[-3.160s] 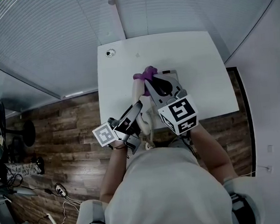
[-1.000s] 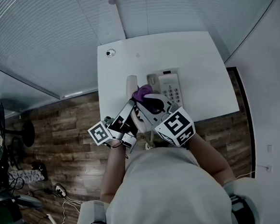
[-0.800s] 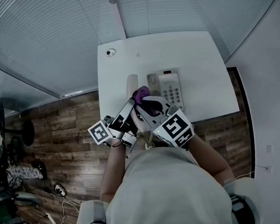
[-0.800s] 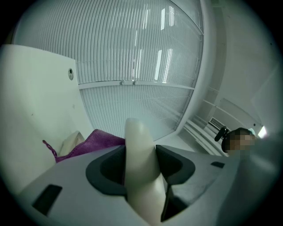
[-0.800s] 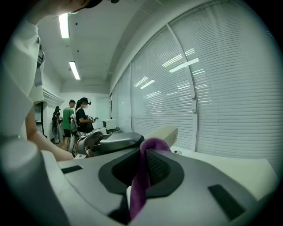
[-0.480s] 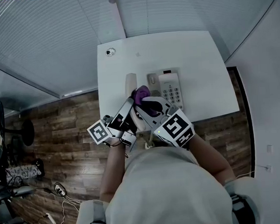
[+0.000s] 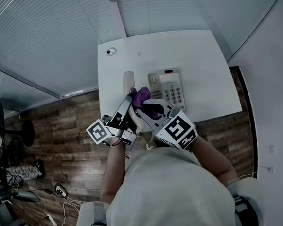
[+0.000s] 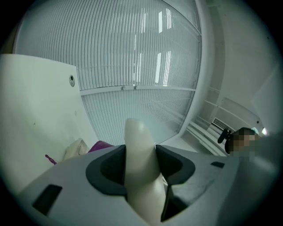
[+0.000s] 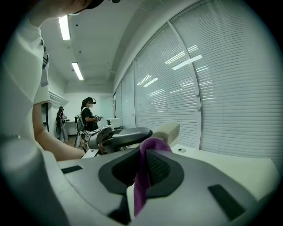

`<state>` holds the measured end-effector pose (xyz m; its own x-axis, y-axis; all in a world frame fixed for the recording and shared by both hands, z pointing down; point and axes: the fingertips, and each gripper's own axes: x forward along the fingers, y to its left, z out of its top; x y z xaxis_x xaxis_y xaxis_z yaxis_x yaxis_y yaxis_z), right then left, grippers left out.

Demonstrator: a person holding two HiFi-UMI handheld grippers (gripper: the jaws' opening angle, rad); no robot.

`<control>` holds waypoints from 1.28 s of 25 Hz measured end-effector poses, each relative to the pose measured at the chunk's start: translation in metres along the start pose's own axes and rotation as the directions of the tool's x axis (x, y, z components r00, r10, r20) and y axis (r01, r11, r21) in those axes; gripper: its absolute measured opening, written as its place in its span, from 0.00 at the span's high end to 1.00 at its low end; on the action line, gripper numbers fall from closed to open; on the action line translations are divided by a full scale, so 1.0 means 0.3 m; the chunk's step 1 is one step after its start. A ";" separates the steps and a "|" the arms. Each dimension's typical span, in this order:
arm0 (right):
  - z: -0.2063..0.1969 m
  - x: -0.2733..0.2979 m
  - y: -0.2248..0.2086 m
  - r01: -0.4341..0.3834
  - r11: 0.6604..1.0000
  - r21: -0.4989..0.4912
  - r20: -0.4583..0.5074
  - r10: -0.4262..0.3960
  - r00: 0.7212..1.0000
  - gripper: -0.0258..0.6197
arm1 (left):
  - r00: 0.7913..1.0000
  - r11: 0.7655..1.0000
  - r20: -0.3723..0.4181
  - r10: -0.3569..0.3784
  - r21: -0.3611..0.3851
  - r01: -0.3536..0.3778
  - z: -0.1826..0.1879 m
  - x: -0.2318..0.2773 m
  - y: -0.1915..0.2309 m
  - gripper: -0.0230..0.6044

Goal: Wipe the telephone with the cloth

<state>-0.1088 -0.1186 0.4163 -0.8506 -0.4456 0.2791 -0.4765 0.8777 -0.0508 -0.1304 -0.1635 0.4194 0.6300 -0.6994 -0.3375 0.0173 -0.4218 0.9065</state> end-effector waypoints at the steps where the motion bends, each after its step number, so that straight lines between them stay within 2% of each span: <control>1: -0.002 -0.003 0.005 -0.005 1.000 0.002 0.000 0.005 1.000 0.89 | 1.000 1.000 0.005 0.002 0.001 -0.002 0.003 -0.001 0.001 0.61; 14: -0.013 -0.013 0.069 -0.068 0.998 0.001 -0.011 0.068 0.998 0.89 | 0.999 0.999 0.042 0.025 0.032 -0.027 0.041 -0.020 0.003 0.61; 32: -0.037 -0.041 0.071 -0.083 0.996 0.014 -0.024 0.084 0.996 0.89 | 0.993 0.998 0.101 0.052 0.024 -0.055 0.083 -0.032 0.032 0.61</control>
<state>-0.1061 -0.0925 0.4225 -0.8819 -0.3661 0.2971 -0.4068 0.9094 -0.0870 -0.1555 -0.1752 0.4250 0.5482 -0.7754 -0.3135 -0.0361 -0.3964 0.9174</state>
